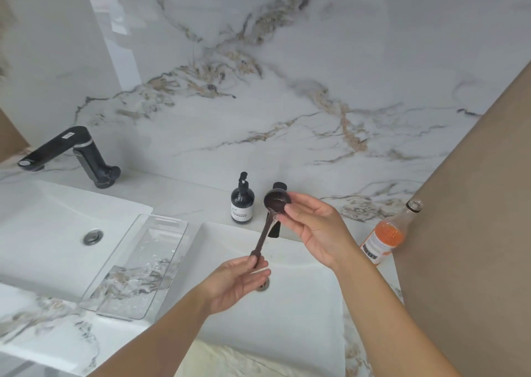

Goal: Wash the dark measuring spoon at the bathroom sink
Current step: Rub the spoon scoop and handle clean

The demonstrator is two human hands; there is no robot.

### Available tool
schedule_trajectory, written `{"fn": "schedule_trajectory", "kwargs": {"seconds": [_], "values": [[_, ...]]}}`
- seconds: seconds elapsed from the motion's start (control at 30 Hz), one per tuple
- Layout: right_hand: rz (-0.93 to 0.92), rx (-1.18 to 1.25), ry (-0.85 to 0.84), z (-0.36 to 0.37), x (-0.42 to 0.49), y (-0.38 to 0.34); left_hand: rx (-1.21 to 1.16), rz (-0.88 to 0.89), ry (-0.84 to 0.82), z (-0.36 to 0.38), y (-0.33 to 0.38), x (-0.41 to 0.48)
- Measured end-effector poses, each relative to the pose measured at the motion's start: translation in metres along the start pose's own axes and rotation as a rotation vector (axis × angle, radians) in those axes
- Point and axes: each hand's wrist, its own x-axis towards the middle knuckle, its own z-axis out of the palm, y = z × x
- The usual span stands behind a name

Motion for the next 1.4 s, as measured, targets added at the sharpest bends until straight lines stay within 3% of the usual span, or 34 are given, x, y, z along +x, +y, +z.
{"fn": "schedule_trajectory", "kwargs": {"seconds": [0.17,0.33,0.57,0.7,0.83,1.0,1.1,1.17,1.3,1.4], "values": [[-0.057,0.027,-0.058,-0.001,-0.008,-0.014,-0.073,-0.006,-0.036,0.002,0.008,-0.001],[-0.039,0.171,0.058,-0.024,-0.016,0.002,-0.222,-0.079,0.001,-0.001,0.005,-0.006],[0.218,0.460,0.275,-0.052,-0.030,0.070,0.203,0.092,0.361,0.009,-0.021,-0.005],[0.241,0.630,0.346,-0.067,-0.036,0.094,0.423,0.233,0.560,0.009,-0.034,-0.008],[0.235,0.482,0.355,-0.072,-0.040,0.106,0.468,0.206,0.597,0.011,-0.038,-0.017],[0.244,0.267,0.473,-0.078,-0.041,0.109,0.593,0.058,0.476,0.015,-0.041,-0.035],[0.290,0.104,0.476,-0.069,-0.042,0.109,0.840,-0.005,0.601,0.015,-0.044,-0.036],[0.371,0.033,0.570,-0.064,-0.045,0.110,0.865,-0.103,0.622,0.019,-0.045,-0.036],[0.259,0.023,0.464,-0.059,-0.047,0.106,0.763,-0.121,0.649,0.022,-0.048,-0.036],[0.233,-0.078,0.430,-0.053,-0.054,0.103,0.866,-0.148,0.676,0.028,-0.053,-0.035]]}}
